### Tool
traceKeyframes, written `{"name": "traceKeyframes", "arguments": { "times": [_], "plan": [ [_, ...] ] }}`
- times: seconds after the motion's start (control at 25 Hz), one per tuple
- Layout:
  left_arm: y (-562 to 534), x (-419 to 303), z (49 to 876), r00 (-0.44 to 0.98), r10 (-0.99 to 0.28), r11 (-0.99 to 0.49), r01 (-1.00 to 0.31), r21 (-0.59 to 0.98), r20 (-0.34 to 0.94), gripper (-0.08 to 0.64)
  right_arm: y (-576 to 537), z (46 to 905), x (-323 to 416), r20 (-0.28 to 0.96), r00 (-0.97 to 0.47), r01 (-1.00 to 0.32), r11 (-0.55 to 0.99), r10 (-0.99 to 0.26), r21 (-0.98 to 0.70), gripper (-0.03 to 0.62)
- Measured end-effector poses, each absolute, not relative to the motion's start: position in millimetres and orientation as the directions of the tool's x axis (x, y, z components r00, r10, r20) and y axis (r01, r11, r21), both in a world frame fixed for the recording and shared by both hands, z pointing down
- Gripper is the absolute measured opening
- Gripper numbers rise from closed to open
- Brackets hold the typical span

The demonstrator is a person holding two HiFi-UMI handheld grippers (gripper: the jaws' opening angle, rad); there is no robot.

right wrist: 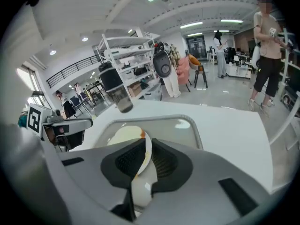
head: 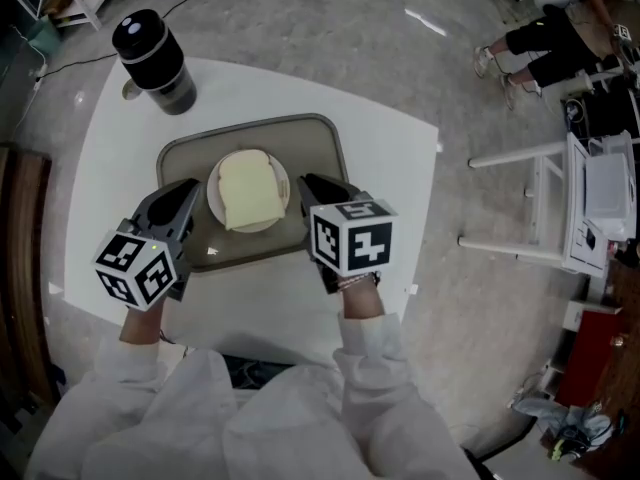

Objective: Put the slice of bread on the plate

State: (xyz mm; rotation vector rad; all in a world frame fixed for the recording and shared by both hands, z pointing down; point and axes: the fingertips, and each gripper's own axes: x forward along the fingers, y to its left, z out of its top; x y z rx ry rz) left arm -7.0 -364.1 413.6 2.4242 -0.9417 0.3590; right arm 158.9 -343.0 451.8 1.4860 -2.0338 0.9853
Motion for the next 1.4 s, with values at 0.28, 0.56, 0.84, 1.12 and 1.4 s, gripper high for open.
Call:
{"name": "traceKeyframes", "arguments": {
  "times": [0.28,0.56,0.84,1.12,1.4],
  "plan": [
    [-282.8,8.0,353.0,0.768,-0.591,-0.659,-0.636,0.402,0.245,0.012,-278.5,359.6,134.1,0.444,-0.468,-0.875,0.333,-0.764,-0.35,0.029],
    [-183.8,25.3,338.4,0.776,-0.59,-0.666,-0.624,0.41,0.224,0.009,-186.6,331.2,108.6,0.337,-0.592,-0.796,0.466,-0.732,-0.385,0.02],
    [-127.6,24.9,342.3,0.79,-0.523,-0.697,-0.612,0.374,0.318,0.009,-123.1,325.5,81.8,0.363,-0.632,-0.774,0.536,-0.685,-0.337,0.018],
    [-92.9,28.6,343.5,0.831,-0.432,-0.747,-0.547,0.377,0.351,0.009,-81.9,319.7,65.1,0.403,-0.682,-0.729,0.616,-0.611,-0.299,0.015],
    [-75.1,22.9,343.4,0.848,-0.399,-0.76,-0.519,0.391,0.35,0.009,-62.2,317.4,50.5,0.423,-0.716,-0.694,0.634,-0.555,-0.342,0.015]
  ]
}}
